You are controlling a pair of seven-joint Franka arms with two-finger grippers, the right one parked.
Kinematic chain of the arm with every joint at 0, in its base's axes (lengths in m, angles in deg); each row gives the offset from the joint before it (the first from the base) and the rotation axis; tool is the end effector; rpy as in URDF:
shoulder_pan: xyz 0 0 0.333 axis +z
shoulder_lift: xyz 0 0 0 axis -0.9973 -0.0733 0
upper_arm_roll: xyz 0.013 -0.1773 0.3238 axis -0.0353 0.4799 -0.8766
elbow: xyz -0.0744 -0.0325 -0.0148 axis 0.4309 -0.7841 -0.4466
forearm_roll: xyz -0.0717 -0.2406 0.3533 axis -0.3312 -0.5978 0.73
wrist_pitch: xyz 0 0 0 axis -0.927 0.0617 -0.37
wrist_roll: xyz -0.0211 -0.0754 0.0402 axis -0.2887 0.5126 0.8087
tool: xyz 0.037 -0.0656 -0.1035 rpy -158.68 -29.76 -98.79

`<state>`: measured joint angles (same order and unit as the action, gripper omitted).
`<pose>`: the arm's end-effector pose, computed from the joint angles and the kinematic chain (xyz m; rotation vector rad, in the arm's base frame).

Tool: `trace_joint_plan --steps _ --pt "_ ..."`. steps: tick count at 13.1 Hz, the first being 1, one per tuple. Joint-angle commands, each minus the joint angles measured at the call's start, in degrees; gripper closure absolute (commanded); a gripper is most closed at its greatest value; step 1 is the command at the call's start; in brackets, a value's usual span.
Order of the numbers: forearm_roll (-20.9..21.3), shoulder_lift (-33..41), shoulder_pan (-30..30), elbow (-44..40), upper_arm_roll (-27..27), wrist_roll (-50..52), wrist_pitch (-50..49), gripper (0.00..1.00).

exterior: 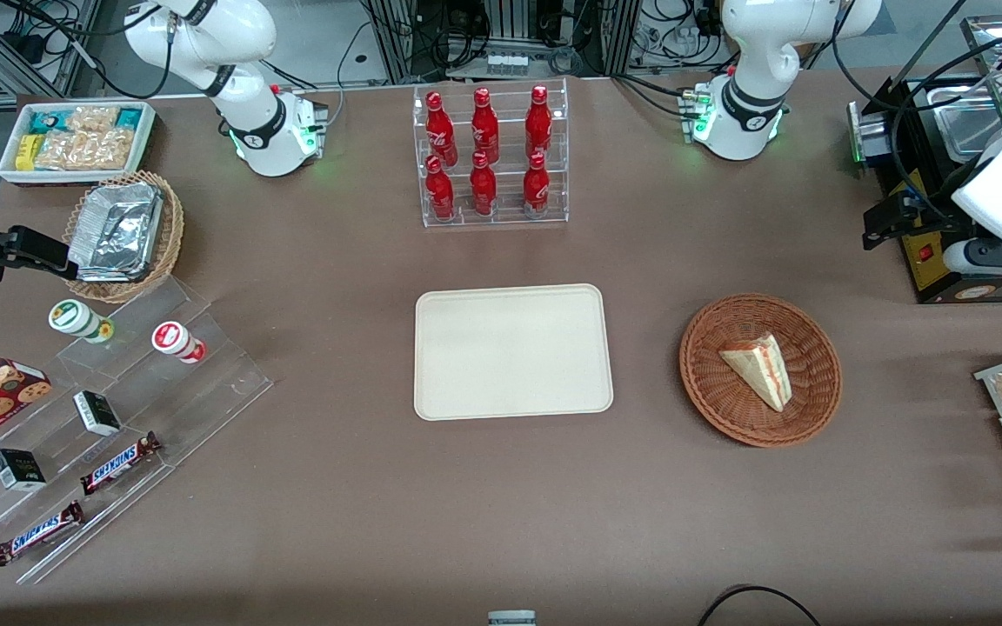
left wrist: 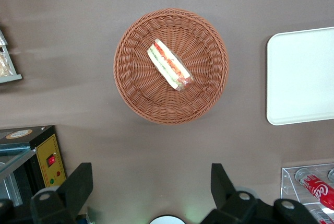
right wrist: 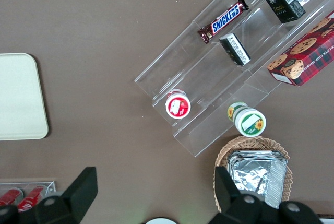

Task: Place sandwich from basket to tray
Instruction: 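Move the left gripper over the wicker basket holding the sandwich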

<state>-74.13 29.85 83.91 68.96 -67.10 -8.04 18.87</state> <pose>0.5787 -0.0310 0.6388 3.1280 -0.1216 -0.1392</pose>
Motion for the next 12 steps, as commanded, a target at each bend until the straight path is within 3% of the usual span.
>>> trace_joint_plan --steps 1,5,12 --pt "-0.8 -0.4 -0.6 0.0 -0.4 1.1 0.8 0.0" --pt "-1.1 -2.0 -0.6 2.8 -0.4 1.3 4.1 0.0" --pt "-0.9 1.2 -1.1 22.0 -0.2 1.4 24.0 0.0"
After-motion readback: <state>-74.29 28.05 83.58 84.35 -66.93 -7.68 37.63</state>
